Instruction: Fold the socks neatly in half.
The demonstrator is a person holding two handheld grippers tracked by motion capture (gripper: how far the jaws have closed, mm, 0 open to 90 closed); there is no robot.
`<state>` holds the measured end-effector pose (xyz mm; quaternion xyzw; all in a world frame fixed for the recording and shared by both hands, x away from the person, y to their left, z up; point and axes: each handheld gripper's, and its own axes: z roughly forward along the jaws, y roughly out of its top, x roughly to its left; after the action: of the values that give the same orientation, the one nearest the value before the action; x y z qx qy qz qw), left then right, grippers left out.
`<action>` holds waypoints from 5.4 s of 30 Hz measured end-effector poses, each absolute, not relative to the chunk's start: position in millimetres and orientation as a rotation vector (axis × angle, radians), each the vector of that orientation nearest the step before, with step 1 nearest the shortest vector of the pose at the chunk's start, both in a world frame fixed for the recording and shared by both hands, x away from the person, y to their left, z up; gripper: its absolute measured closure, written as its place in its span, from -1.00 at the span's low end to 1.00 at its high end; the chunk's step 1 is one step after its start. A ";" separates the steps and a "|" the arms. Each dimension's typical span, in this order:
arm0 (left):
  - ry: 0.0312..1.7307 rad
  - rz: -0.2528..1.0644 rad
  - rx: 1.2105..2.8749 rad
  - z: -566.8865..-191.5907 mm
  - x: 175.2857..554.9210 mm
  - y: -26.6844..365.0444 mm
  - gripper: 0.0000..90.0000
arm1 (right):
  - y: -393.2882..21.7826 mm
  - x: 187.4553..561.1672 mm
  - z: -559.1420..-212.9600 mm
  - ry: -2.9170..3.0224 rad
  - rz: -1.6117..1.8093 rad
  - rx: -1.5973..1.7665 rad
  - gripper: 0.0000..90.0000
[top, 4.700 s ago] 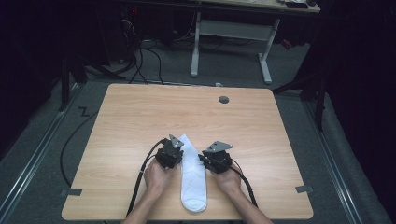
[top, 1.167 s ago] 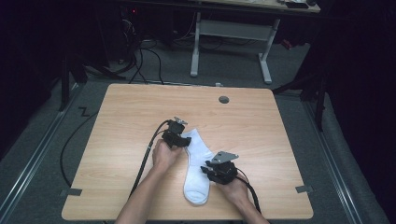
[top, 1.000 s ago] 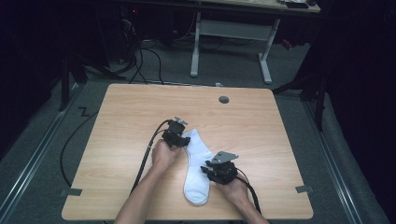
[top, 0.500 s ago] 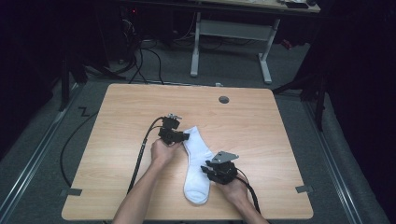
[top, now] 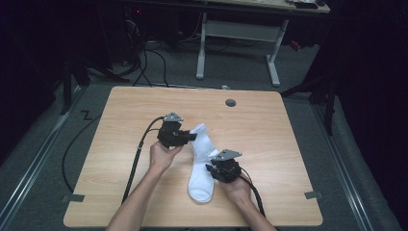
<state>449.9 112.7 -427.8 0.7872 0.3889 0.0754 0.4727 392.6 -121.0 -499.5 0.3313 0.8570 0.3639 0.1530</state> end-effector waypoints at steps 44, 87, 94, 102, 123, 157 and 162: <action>0.834 0.319 1.947 -418.5 421.7 113.3 0.68 | -72.9 396.2 -487.1 2.375 1.089 0.997 0.60; 0.769 0.249 1.970 -437.2 396.0 127.5 0.70 | -93.8 363.0 -499.3 2.528 1.047 0.834 0.25; 0.778 0.256 1.979 -440.7 388.7 131.0 0.70 | -83.8 367.6 -501.8 2.482 1.058 0.882 0.26; 0.829 0.307 2.012 -453.7 382.2 124.6 0.69 | -72.2 374.2 -502.9 2.441 1.050 0.926 0.26; 0.883 0.327 1.960 -472.0 373.8 126.2 0.69 | -85.2 339.9 -495.2 2.505 1.115 0.869 0.26; 0.874 0.415 2.056 -477.2 352.4 112.4 0.65 | -89.0 344.0 -500.8 2.476 1.107 0.938 0.14; 0.868 0.425 2.083 -481.3 351.7 105.3 0.63 | -83.4 347.9 -503.7 2.459 1.109 0.932 0.15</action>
<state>351.7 105.3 -481.3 0.8273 0.3446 0.1687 0.4102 347.9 -83.4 -503.7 0.3231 0.8527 0.3846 0.1434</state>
